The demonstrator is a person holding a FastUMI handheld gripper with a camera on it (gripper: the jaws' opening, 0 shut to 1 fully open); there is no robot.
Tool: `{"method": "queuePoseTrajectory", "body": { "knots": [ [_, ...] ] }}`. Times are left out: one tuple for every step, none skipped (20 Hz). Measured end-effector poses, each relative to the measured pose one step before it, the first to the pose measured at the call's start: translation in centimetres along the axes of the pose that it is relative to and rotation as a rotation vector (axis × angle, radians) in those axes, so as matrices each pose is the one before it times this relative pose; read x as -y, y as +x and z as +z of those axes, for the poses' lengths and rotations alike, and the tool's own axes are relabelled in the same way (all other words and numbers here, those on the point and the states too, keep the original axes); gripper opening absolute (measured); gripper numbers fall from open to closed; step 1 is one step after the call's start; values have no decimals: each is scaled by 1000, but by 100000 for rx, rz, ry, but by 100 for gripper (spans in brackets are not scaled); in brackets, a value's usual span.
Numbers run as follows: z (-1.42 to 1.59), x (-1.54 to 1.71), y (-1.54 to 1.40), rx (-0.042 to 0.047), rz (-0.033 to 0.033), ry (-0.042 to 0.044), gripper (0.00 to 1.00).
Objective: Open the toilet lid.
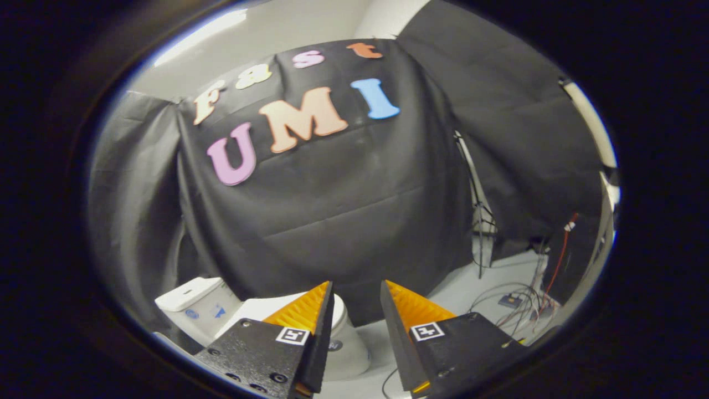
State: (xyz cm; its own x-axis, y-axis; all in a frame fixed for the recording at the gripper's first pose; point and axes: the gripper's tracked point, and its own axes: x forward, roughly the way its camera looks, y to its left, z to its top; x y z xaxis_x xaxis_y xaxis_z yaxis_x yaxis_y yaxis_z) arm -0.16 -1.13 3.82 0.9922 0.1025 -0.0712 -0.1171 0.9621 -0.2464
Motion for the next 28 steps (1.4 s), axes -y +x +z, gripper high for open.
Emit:
{"method": "queuePoseTrajectory", "body": {
  "knots": [
    [1026,352,271,760,1424,-1464,52],
    [1289,534,263,843,1226,-1557,52],
    [687,219,73,586,896,-1408,52],
    [851,324,116,495,52,-1714,52],
    [593,74,13,391,413,-1724,52],
    [618,9,31,354,299,-1885,52],
    [464,-65,19,419,343,-1612,52],
    [553,-181,169,723,284,-1252,52],
    [227,-128,196,486,-542,-505,52],
    [358,-70,325,884,-1202,548,52],
    [255,-80,449,1274,-1912,1758,52],
    [282,-278,472,1579,-1534,2579,52],
    [71,-763,588,1689,-512,2636,52],
    [-80,-886,693,925,-111,1935,52],
    [-438,-842,737,391,-11,1649,52],
    [-394,-787,661,22,46,1641,52],
    [-377,-840,745,40,648,1868,52],
    [-532,-1023,662,255,1024,1810,52],
    [-647,-935,655,125,1064,1451,52],
    [-770,-733,509,-246,372,1338,52],
    [-975,-481,492,-543,-74,1567,52],
    [-920,-456,365,-480,-318,1930,52],
    [-1140,-393,219,-288,-111,1911,52],
    [-1232,-289,149,-407,-359,2196,52],
    [-1380,-80,109,-656,-619,2851,52],
    [-1470,7,95,-551,-510,3425,52],
    [-1594,120,7,-412,-315,3642,52],
    [-1485,327,5,-330,-690,4273,52]
  ]
}}
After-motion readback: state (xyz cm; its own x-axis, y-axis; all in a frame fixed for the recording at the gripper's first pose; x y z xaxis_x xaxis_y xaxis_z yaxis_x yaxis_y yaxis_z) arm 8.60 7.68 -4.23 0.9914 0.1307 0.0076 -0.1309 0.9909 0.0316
